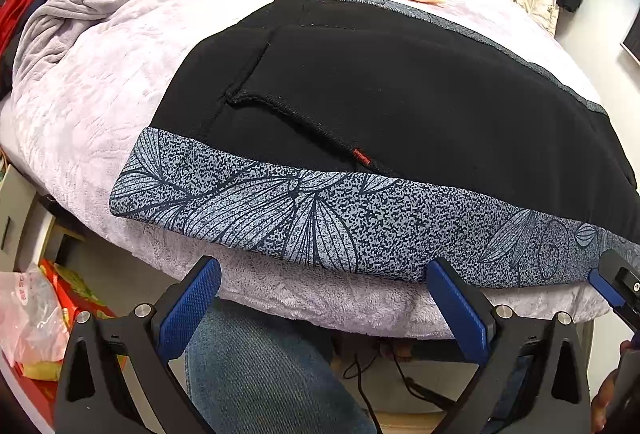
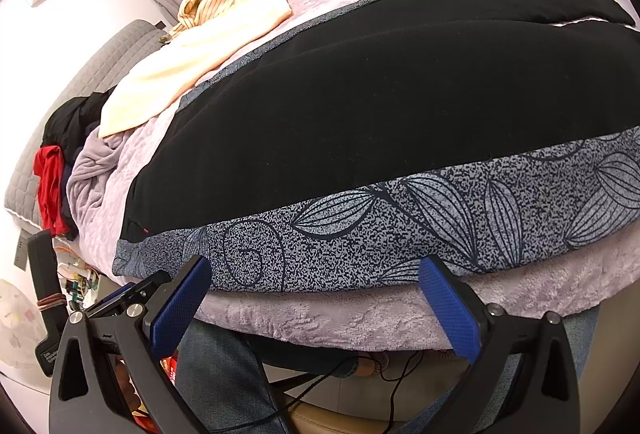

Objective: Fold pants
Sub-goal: 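Position both grippers open at the patterned waistband edge of the black pants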

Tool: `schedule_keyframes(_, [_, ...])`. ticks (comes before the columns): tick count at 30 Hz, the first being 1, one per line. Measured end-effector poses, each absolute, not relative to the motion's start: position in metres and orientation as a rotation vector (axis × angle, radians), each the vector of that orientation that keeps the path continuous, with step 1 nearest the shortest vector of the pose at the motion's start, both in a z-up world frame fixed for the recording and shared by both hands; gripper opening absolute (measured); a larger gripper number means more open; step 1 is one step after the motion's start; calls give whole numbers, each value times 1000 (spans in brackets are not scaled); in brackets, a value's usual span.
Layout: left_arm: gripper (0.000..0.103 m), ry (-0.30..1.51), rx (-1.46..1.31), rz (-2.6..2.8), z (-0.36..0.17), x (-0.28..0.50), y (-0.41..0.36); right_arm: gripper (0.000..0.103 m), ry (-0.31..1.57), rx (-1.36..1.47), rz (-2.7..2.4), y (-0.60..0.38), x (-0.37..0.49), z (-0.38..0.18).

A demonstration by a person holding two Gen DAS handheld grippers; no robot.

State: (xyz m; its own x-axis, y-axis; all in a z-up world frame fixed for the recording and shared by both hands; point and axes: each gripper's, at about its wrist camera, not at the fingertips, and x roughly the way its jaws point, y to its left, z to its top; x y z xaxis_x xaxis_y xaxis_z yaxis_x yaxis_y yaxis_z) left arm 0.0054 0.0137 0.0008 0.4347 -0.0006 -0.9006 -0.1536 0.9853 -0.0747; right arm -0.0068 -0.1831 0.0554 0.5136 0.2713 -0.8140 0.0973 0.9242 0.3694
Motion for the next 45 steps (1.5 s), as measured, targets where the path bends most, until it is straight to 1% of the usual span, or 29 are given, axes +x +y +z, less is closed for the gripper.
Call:
schedule_keyframes(17, [103, 1078, -181, 38, 3, 5, 14, 103, 1014, 427, 122, -188, -10, 55])
schedule_keyframes(25, [103, 1055, -130, 52, 4, 4, 7, 103, 1018, 424, 111, -190, -9, 56])
schedule_keyframes(33, [103, 1024, -90, 60, 7, 0, -1, 103, 1032, 339, 63, -182, -6, 59])
schedule_keyframes(45, [103, 1044, -33, 82, 5, -4, -9, 103, 1049, 205, -36, -176, -7, 58])
